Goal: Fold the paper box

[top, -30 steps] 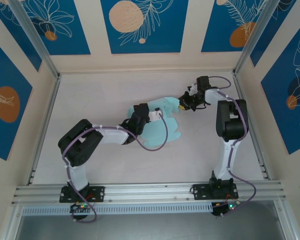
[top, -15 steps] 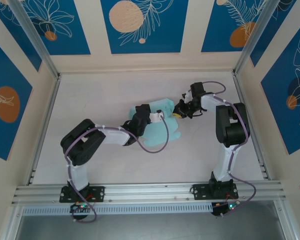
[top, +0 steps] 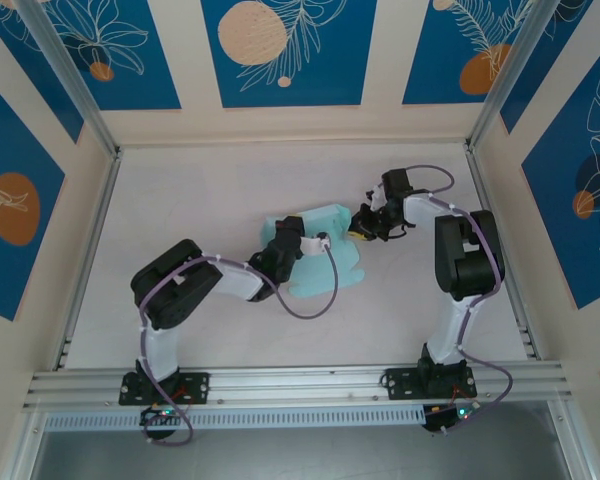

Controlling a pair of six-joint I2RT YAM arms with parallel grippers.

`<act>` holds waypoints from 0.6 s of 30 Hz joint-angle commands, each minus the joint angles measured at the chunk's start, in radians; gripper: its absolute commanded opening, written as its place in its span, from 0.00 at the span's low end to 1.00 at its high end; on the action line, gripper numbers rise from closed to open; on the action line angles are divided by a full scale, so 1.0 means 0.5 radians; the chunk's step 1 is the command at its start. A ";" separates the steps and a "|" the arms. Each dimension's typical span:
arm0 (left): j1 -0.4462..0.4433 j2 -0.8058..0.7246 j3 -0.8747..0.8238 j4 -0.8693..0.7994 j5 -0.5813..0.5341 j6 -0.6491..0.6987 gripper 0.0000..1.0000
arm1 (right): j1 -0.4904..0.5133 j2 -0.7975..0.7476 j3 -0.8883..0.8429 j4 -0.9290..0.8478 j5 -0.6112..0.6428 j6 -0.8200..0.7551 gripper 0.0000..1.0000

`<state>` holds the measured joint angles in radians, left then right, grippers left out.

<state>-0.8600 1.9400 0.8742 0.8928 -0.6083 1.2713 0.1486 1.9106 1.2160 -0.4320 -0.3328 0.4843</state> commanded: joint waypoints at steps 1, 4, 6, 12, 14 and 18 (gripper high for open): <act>-0.046 0.100 -0.046 -0.027 0.044 0.122 0.03 | 0.003 -0.059 -0.023 0.087 -0.098 -0.128 0.16; -0.049 0.099 -0.039 -0.040 0.050 0.107 0.03 | 0.019 -0.056 -0.013 0.079 -0.153 -0.178 0.16; -0.047 0.107 -0.020 -0.040 0.039 0.104 0.03 | 0.029 -0.054 -0.016 0.097 -0.235 -0.187 0.16; -0.056 0.117 -0.029 -0.034 0.042 0.134 0.03 | 0.048 -0.136 -0.143 0.162 -0.117 -0.174 0.16; -0.062 0.125 -0.042 -0.023 0.053 0.167 0.03 | 0.046 -0.193 -0.235 0.281 -0.084 -0.223 0.18; -0.078 0.175 -0.067 0.077 0.044 0.274 0.03 | 0.053 -0.211 -0.268 0.400 -0.056 -0.348 0.24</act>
<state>-0.8707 1.9781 0.8730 0.9684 -0.6224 1.3445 0.1661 1.8336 1.0870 -0.3077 -0.3634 0.3767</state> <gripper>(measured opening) 0.046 0.239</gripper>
